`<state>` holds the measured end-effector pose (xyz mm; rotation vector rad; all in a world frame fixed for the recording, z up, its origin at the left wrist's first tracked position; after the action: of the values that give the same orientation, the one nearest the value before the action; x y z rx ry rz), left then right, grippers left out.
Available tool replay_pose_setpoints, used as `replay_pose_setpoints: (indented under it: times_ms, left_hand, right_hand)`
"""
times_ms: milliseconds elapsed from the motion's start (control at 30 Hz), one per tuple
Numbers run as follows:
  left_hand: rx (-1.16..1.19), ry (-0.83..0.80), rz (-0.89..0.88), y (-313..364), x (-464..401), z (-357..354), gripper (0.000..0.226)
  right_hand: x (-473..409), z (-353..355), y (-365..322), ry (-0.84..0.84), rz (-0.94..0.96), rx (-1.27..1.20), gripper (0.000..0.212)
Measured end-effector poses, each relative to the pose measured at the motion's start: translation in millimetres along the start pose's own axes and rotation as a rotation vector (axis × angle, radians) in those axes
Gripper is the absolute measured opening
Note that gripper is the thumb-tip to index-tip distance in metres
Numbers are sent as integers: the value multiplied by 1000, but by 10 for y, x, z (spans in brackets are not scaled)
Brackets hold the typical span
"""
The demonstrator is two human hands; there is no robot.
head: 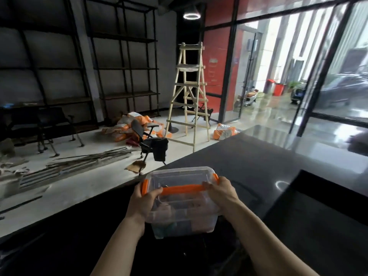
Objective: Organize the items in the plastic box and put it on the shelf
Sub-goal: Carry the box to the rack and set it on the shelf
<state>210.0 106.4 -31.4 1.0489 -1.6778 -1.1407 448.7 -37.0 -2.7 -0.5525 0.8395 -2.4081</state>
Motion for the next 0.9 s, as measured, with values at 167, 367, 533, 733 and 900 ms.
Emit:
replay_pose_setpoints:
  times_ms: [167,367,533,733,900]
  left_hand:
    - [-31,-275,61,-398,257,-1302,76]
    - [-111,-616,100,-958,1186,-2786,74]
    - [-181,-834,109,-1637,2180,-3626,72]
    - [-213,-988,125,-2999,3358,-4150,62]
    - [-225,-1015,123,-4056,4202,-4288,48]
  right_hand:
    - [276,958,1051,188,-192,-61,57]
    - [977,1973,2476,405,-376,-151,53]
    - [1733,2460,3715,573,-531,-182,59]
    - [2492,2395,5429,658,-635,-257,77]
    - [3086,2150,6646,687,-682,-306,71]
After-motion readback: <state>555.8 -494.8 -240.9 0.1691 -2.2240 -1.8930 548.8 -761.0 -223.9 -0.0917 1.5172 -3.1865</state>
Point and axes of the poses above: each hand's wrist, its own x-axis away from the middle knuckle, its own z-axis out of the back of the hand, y = z × x, the point moved 10 cm from there along -x, towards the middle knuckle, and after that the axes turned 14 degrees about x, right-handed, at the moved point
